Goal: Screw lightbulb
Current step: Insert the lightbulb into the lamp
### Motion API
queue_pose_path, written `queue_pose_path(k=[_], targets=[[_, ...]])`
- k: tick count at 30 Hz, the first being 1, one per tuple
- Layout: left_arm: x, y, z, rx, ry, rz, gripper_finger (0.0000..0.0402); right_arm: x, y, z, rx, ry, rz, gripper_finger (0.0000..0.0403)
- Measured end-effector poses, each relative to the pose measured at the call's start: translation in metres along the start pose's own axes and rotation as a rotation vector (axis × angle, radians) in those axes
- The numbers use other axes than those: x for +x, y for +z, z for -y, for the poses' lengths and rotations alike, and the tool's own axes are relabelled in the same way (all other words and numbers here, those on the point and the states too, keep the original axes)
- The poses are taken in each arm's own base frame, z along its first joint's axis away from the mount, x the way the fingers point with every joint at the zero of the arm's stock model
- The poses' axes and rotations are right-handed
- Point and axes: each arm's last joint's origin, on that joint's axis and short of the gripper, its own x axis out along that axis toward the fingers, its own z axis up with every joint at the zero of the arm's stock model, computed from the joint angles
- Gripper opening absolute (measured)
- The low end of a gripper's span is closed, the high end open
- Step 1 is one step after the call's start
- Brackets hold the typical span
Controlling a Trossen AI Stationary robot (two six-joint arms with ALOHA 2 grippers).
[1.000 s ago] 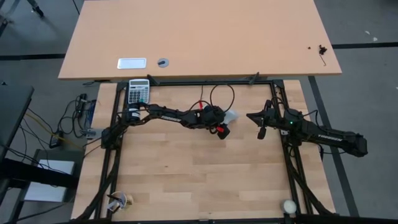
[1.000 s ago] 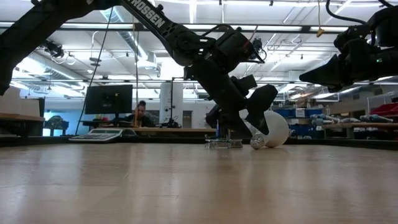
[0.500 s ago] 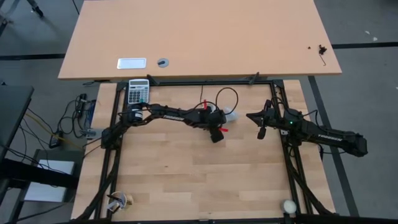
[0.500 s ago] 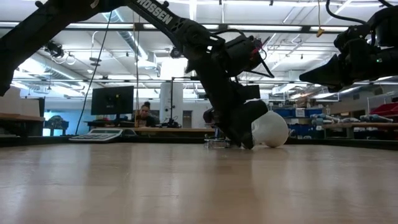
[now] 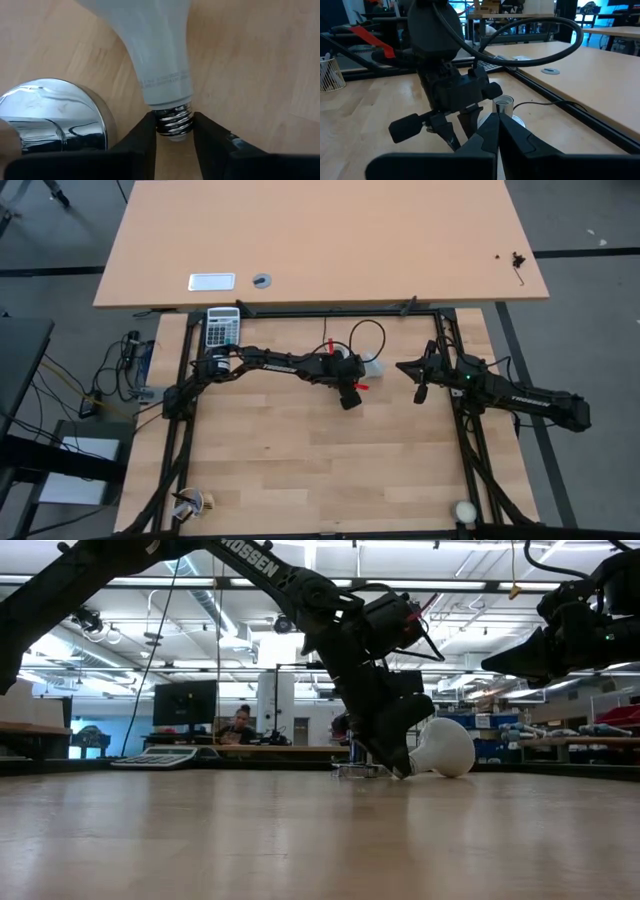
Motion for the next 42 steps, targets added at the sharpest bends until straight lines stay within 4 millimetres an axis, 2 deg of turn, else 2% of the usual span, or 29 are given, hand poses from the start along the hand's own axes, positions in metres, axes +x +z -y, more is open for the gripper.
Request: queue_pose_path(k=[7, 12, 16, 21, 29, 33, 42], targets=[[-0.003, 0.001, 0.003, 0.006, -0.035, -0.004, 0.0101, 0.000, 0.000, 0.000, 0.000, 0.000, 0.000, 0.0018], [-0.020, 0.009, 0.006, 0.008, -0.054, 0.032, 0.0101, 0.000, 0.000, 0.000, 0.000, 0.000, 0.001, 0.0018], [-0.044, 0.020, 0.008, 0.017, -0.067, 0.090, 0.0100, 0.000, 0.000, 0.000, -0.021, 0.000, 0.001, 0.0018], [-0.075, 0.032, 0.009, 0.035, -0.078, 0.163, 0.0100, 0.000, 0.002, 0.001, -0.229, -0.036, 0.016, 0.0018], [-0.125, 0.044, 0.001, 0.074, -0.066, 0.243, 0.0099, 0.000, 0.004, 0.001, -0.235, -0.051, 0.031, 0.0018], [-0.149, 0.049, -0.003, 0.092, -0.064, 0.295, 0.0099, -0.001, 0.010, 0.001, -0.234, -0.053, 0.096, 0.0018], [-0.183, 0.055, -0.009, 0.128, -0.061, 0.373, 0.0099, -0.006, 0.033, -0.001, 0.029, -0.003, 0.349, 0.0018]])
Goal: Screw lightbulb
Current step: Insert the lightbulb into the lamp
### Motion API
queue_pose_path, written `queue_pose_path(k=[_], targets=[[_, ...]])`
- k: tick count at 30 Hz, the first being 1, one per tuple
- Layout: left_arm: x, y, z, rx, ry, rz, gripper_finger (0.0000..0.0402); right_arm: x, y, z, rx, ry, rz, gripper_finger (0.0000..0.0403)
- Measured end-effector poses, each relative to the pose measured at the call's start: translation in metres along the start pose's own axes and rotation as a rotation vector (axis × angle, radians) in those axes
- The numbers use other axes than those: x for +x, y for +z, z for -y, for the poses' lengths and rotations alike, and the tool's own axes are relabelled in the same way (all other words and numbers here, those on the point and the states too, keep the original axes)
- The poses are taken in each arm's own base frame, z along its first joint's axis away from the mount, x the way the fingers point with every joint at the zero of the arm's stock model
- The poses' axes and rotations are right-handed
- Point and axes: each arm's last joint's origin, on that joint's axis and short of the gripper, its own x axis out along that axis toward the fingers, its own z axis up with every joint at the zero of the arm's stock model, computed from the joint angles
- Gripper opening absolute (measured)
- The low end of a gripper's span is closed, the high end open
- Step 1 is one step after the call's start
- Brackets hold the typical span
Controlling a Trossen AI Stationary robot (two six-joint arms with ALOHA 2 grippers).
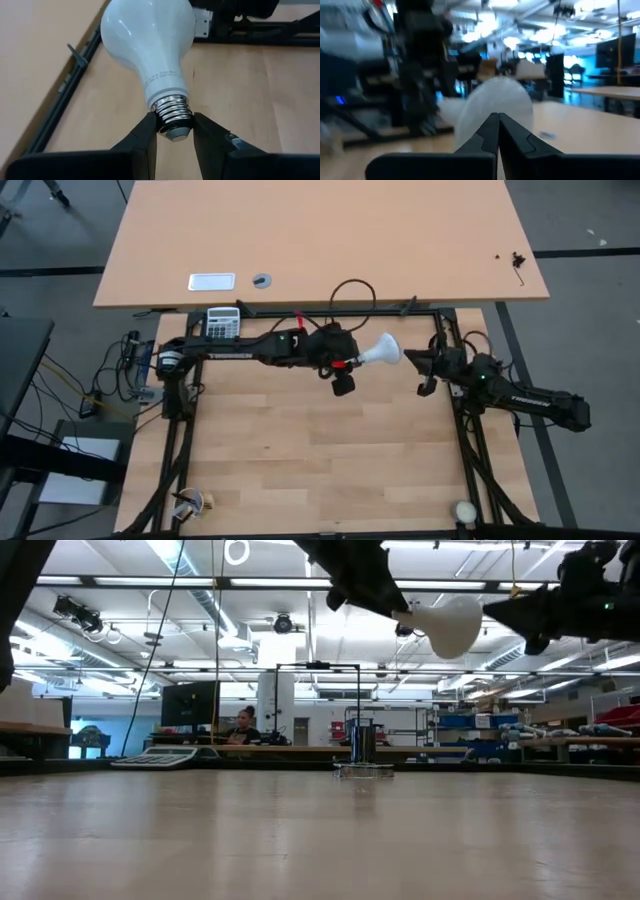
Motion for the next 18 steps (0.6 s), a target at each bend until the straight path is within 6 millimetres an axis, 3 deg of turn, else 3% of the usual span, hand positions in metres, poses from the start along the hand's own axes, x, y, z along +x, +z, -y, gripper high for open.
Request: queue_pose_path(k=[6, 18], targets=[[-0.016, 0.007, -0.003, 0.032, 0.011, 0.031, 0.0099, -0.001, 0.009, -0.004, 0.113, 0.134, 0.080, 0.0018], [-0.069, 0.032, -0.020, 0.042, 0.044, 0.196, 0.0099, 0.001, 0.009, -0.020, 0.304, 0.346, 0.043, 0.0021]])
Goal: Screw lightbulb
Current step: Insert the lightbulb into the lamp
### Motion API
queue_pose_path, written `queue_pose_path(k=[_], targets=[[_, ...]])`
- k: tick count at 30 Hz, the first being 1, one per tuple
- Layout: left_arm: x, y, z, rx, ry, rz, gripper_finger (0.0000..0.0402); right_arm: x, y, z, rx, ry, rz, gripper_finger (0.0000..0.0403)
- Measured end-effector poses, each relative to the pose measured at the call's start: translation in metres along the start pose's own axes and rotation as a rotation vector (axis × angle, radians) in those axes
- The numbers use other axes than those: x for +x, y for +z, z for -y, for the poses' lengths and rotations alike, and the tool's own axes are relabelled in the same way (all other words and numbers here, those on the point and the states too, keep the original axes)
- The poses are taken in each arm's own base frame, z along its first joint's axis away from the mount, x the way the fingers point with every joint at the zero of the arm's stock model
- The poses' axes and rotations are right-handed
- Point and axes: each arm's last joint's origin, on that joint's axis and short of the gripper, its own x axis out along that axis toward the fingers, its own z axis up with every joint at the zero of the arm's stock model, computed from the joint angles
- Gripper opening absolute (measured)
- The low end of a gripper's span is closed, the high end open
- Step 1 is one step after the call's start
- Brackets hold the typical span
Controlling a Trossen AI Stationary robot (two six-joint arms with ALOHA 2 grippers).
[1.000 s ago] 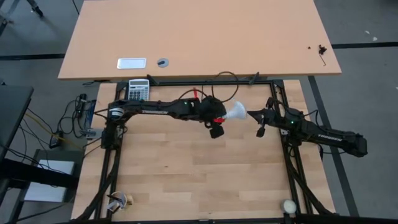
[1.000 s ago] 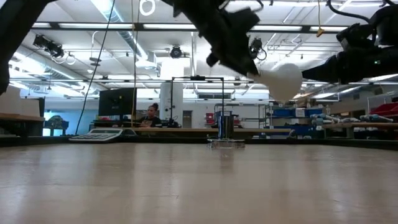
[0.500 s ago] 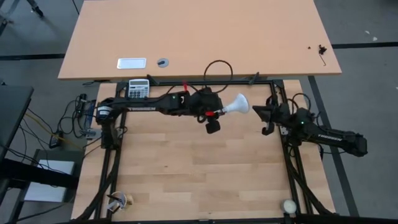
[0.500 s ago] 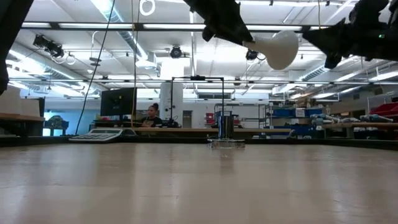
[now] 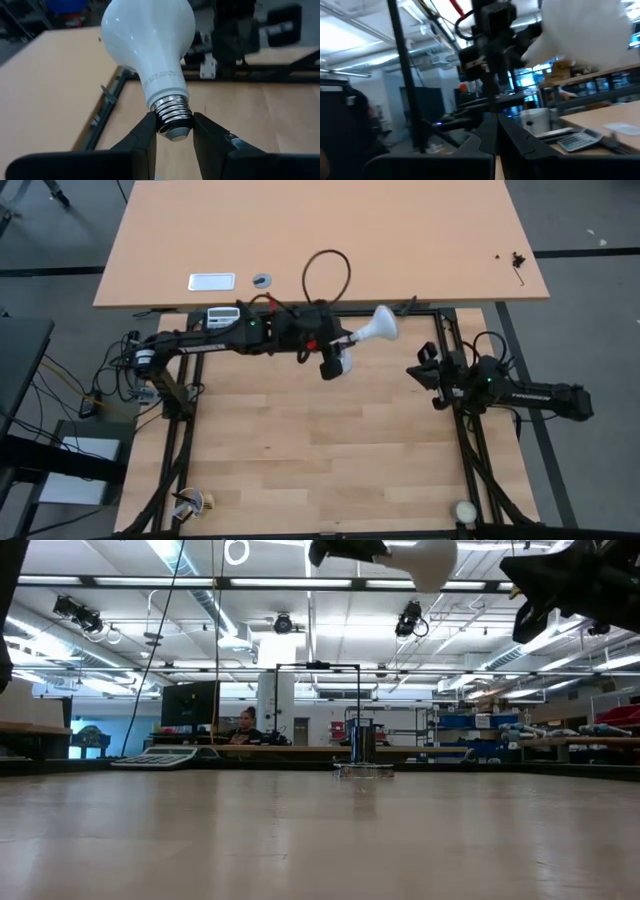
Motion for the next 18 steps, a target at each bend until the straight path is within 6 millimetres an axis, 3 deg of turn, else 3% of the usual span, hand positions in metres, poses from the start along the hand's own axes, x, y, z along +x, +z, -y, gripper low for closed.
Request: queue_pose_path(k=[11, 18], targets=[[-0.003, 0.014, 0.002, 0.003, -0.098, 0.148, 0.0099, 0.024, -0.001, -0.011, 0.034, -0.029, 0.119, 0.0077], [-0.005, 0.022, 0.004, 0.005, -0.186, 0.239, 0.0099, 0.075, 0.022, -0.021, -0.026, -0.005, 0.110, 0.0137]])
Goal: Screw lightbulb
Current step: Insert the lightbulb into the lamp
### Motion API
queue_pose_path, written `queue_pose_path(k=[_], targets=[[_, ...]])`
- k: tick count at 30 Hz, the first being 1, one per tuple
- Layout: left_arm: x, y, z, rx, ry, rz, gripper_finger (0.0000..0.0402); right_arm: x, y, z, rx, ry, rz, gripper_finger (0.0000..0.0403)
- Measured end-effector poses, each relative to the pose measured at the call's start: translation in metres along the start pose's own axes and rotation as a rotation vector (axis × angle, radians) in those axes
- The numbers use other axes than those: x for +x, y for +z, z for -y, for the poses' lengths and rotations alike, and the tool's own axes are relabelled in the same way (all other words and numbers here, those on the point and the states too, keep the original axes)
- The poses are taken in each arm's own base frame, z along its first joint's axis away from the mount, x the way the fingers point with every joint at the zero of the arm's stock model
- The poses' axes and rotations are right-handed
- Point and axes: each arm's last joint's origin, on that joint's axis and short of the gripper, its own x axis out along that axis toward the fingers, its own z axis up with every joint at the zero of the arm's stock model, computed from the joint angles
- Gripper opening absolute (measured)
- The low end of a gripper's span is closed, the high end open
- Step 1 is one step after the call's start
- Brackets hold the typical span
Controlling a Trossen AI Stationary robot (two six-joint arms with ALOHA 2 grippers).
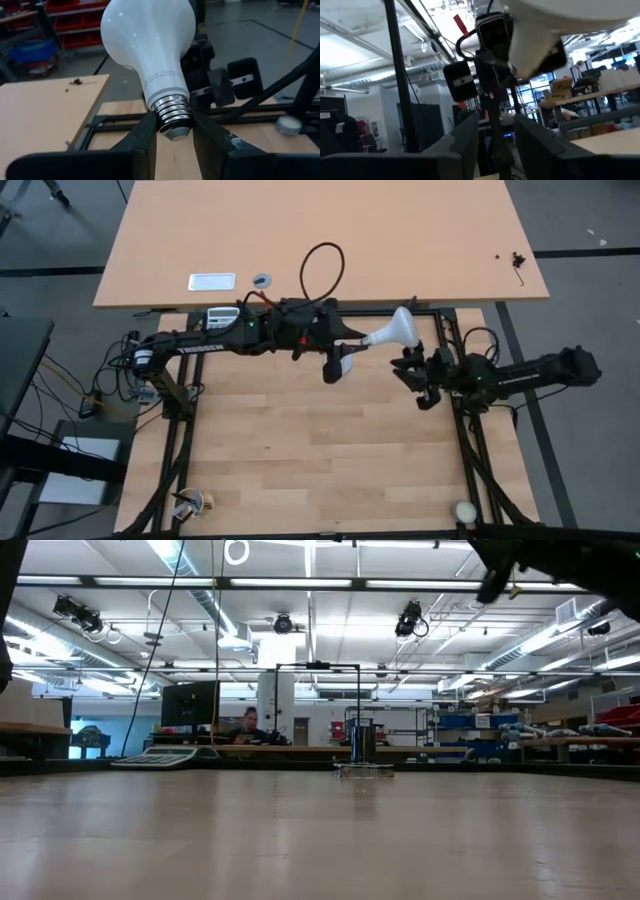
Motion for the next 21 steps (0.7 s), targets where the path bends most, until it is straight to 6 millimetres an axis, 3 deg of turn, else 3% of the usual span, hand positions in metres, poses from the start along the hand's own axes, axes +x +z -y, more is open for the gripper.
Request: queue_pose_path(k=[5, 9, 13, 21], targets=[[0.000, 0.004, 0.001, 0.003, -0.038, 0.043, 0.0099, 0.043, 0.020, -0.012, -0.092, 0.058, 0.049, 0.0179], [0.000, 0.005, 0.001, 0.005, -0.062, 0.061, 0.0099, 0.066, 0.033, -0.020, -0.109, 0.065, 0.089, 0.0213], [0.000, 0.007, 0.001, 0.006, -0.084, 0.078, 0.0099, 0.077, 0.037, -0.022, -0.118, 0.041, 0.106, 0.0247], [-0.001, 0.009, 0.001, 0.011, -0.090, 0.101, 0.0097, 0.077, 0.032, -0.026, -0.158, 0.026, 0.064, 0.0285]])
